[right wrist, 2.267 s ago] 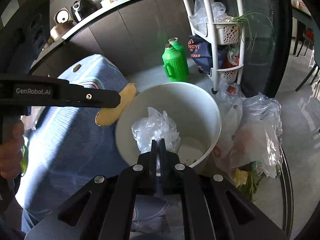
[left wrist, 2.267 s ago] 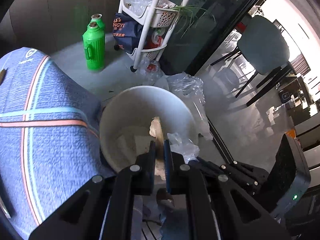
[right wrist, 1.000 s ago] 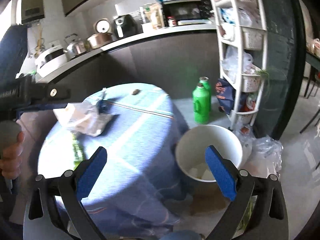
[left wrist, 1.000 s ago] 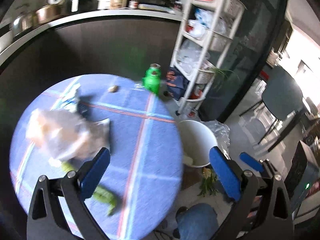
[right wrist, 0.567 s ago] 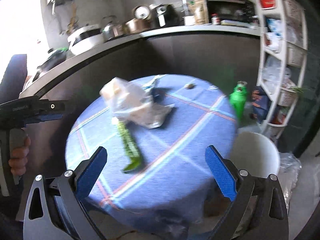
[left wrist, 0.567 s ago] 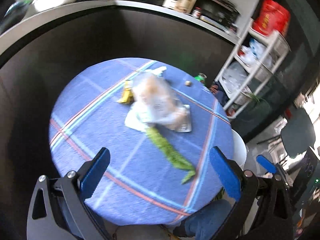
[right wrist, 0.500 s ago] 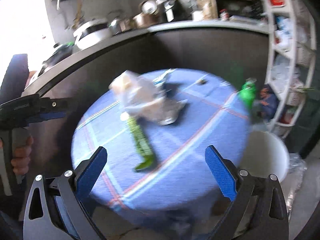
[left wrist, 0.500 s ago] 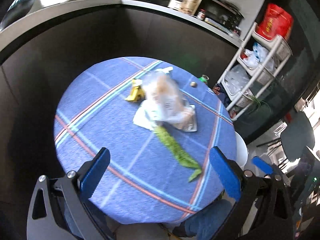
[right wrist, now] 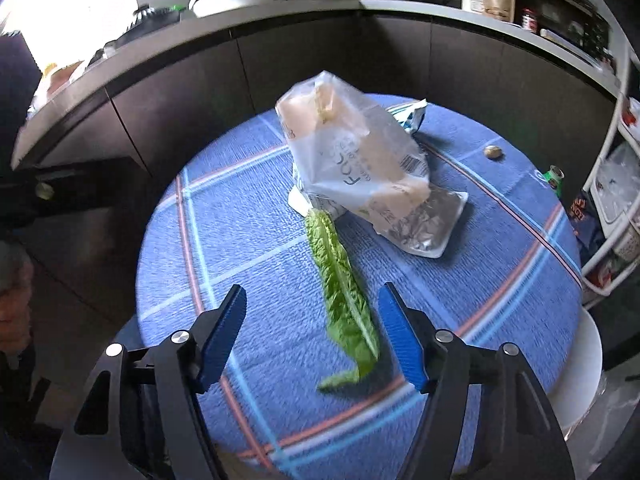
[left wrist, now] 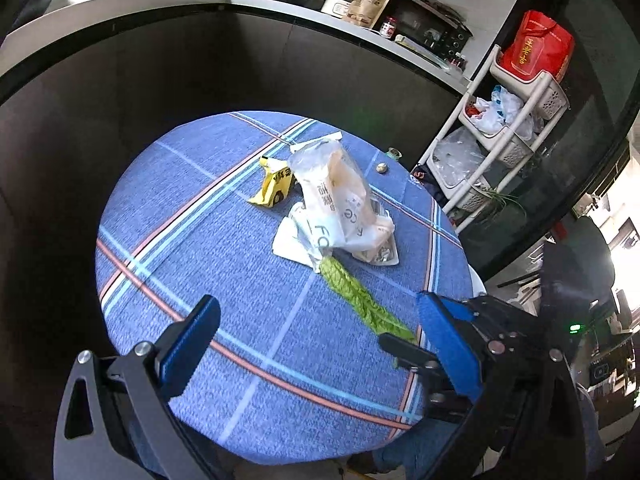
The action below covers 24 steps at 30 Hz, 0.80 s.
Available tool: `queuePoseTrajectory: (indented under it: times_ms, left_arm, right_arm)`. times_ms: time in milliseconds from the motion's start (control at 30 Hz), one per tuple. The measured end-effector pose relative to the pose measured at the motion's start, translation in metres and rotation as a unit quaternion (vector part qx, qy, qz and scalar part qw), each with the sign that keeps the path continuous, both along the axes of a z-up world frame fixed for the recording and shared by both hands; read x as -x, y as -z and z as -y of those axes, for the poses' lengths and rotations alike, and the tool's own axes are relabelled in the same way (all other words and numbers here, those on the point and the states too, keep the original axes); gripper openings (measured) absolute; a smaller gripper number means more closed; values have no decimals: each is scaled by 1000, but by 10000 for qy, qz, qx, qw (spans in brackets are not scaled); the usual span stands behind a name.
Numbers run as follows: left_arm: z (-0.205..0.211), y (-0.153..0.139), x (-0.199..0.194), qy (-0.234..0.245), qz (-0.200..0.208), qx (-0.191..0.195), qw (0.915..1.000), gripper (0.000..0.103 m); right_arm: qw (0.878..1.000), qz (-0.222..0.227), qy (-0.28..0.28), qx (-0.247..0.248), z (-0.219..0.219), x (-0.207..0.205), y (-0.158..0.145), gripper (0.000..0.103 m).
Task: Collect trash
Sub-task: 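Grasp the white plastic bag with the left gripper while the right gripper grasps the lettuce leaf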
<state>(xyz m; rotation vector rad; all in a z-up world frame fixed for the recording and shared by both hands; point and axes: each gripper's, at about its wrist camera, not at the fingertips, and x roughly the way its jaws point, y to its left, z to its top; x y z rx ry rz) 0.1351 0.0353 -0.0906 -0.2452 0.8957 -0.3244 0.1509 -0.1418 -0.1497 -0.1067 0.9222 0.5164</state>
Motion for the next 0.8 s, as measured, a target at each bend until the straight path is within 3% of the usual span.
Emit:
queuePoseTrajectory:
  times_ms: [300,467,500,600,633,800]
  left_arm:
    - [5,5,-62,117,28,80,9999,98]
    - [20,12,-97,299,-45,51,9995,89]
    - [24,15,-105,331,-75,-2,9994,87]
    - [32,24,-121,390,-206,-14,9990,82]
    - [34,26,-126,403,-251,6,9989,76]
    - [41,35,-137,485,-411,-8,9980,53]
  right_arm:
    - [9995,-161,-43,261,-12,-27,32,54]
    - [9994,-159,-19,304,-8,-34,41,46]
    - [9994,-125,-28,323,-7,-34,42,43]
    - [9994,-86,-89,312,-5,-33,42,16]
    - [9995,-90,-120,295,-4,-32,41,10]
    - [9999,-5,-123,22,5,-20,28,8]
